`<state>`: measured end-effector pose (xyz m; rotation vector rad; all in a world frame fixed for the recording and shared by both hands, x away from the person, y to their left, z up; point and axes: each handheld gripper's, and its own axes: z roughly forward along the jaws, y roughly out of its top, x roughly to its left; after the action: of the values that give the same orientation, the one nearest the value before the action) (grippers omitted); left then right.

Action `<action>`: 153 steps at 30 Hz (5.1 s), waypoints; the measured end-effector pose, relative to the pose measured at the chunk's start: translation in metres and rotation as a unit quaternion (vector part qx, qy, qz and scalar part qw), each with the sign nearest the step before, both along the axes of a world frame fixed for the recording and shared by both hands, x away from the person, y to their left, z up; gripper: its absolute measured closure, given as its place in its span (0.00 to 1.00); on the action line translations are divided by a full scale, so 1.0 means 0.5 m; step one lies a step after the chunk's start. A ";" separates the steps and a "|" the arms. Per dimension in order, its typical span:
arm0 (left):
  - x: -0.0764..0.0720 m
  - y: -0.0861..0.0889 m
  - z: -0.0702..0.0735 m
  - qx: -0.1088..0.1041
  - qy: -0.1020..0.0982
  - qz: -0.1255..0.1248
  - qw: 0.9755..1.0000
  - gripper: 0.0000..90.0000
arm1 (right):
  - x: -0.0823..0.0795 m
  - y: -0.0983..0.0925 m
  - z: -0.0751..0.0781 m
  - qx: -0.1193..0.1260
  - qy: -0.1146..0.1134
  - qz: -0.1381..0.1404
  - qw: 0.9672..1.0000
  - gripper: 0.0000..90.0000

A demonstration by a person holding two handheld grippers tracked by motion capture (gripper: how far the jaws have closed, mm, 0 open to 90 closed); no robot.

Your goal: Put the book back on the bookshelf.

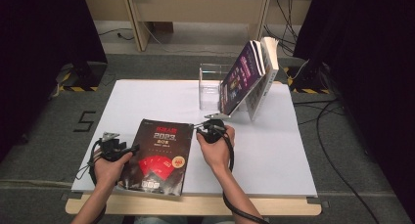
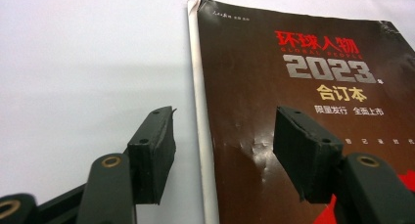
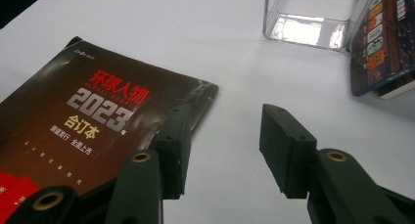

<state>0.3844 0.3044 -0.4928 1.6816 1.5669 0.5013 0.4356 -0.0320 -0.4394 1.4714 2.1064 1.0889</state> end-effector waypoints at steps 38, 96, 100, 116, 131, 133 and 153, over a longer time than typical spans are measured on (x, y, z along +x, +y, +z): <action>-0.002 -0.001 -0.004 -0.020 0.029 0.003 0.999 0.68 | 0.013 0.010 -0.027 -0.001 0.028 0.005 1.000 0.63; -0.021 -0.091 -0.004 0.021 0.015 -0.067 0.997 0.68 | 0.153 -0.005 -0.058 0.012 0.111 0.000 0.994 0.61; -0.022 -0.094 -0.004 0.019 0.015 -0.069 0.997 0.68 | 0.159 -0.003 -0.067 0.010 0.116 0.001 0.993 0.61; -0.022 -0.098 -0.004 0.015 0.016 -0.074 0.997 0.69 | 0.169 -0.002 -0.074 0.009 0.118 0.004 0.993 0.60; -0.023 -0.100 -0.004 0.017 0.016 -0.073 0.997 0.69 | 0.167 -0.012 -0.080 0.033 0.114 0.008 0.993 0.63; -0.022 -0.100 -0.004 0.016 0.017 -0.073 0.997 0.69 | 0.167 -0.016 -0.082 0.041 0.113 0.008 0.993 0.65; -0.023 -0.101 -0.006 0.011 0.014 -0.072 0.997 0.68 | 0.156 -0.041 -0.080 0.060 0.136 0.007 0.989 0.65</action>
<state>0.3727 0.2538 -0.4956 1.8109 1.4516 0.4241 0.5138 -0.0527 -0.4792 1.7513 2.2681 1.0908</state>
